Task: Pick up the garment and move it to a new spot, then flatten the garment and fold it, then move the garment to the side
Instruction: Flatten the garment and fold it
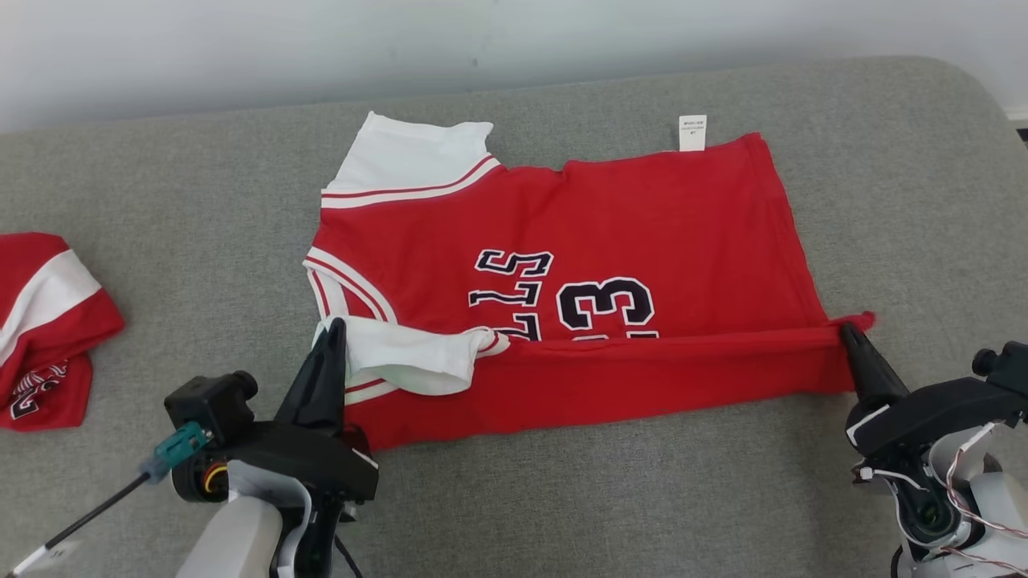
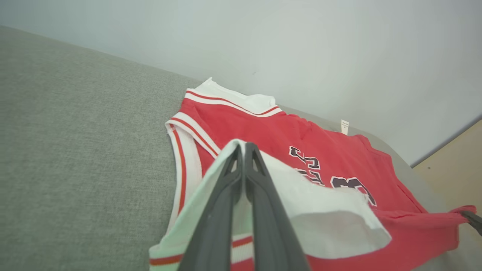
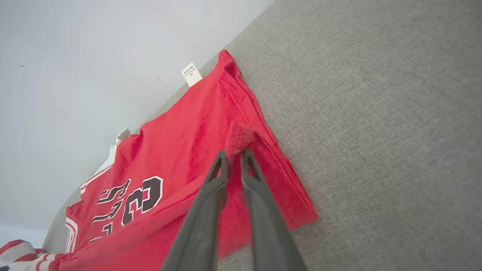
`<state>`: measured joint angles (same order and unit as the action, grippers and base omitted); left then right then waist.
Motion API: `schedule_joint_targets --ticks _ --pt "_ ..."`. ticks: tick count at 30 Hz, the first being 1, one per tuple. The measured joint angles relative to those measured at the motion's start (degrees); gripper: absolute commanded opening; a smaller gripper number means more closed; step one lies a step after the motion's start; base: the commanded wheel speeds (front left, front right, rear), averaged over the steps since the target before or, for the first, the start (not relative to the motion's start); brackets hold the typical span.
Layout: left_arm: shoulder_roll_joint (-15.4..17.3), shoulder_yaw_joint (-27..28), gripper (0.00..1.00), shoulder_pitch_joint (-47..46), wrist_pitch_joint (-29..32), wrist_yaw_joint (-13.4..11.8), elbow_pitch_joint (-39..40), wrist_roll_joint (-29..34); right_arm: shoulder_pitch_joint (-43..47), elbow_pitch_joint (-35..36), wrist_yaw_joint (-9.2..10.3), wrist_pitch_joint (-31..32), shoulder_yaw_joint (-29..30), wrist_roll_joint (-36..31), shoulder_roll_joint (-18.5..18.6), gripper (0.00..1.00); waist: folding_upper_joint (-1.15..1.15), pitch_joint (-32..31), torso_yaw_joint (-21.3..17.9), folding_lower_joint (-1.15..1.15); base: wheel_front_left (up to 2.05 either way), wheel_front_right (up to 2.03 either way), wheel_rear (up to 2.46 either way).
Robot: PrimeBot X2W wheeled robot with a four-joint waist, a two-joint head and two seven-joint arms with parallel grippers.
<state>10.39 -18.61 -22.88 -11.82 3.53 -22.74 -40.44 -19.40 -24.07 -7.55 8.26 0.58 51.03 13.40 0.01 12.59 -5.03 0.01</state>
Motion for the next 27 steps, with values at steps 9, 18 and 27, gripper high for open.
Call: schedule_joint_targets --ticks 9,18,27 --pt "-1.0 0.4 1.00 -1.5 -2.6 1.6 -7.3 1.2 0.6 -0.7 0.00 -5.3 -4.9 -7.1 4.2 1.00 0.00 -1.0 0.7 0.00 0.00 0.00 0.00" --pt "-0.7 1.3 1.00 5.5 -3.2 1.1 -6.0 5.7 3.3 -2.9 0.00 -10.4 -8.1 -12.3 7.1 1.00 0.00 -1.9 1.3 -0.02 0.00 0.00 0.00" --pt "-1.4 0.6 1.00 7.6 -3.2 0.2 -6.8 10.3 1.0 -7.9 0.00 -12.5 -10.0 -14.4 7.2 1.00 0.00 -0.2 2.0 -0.01 0.00 0.00 0.00"
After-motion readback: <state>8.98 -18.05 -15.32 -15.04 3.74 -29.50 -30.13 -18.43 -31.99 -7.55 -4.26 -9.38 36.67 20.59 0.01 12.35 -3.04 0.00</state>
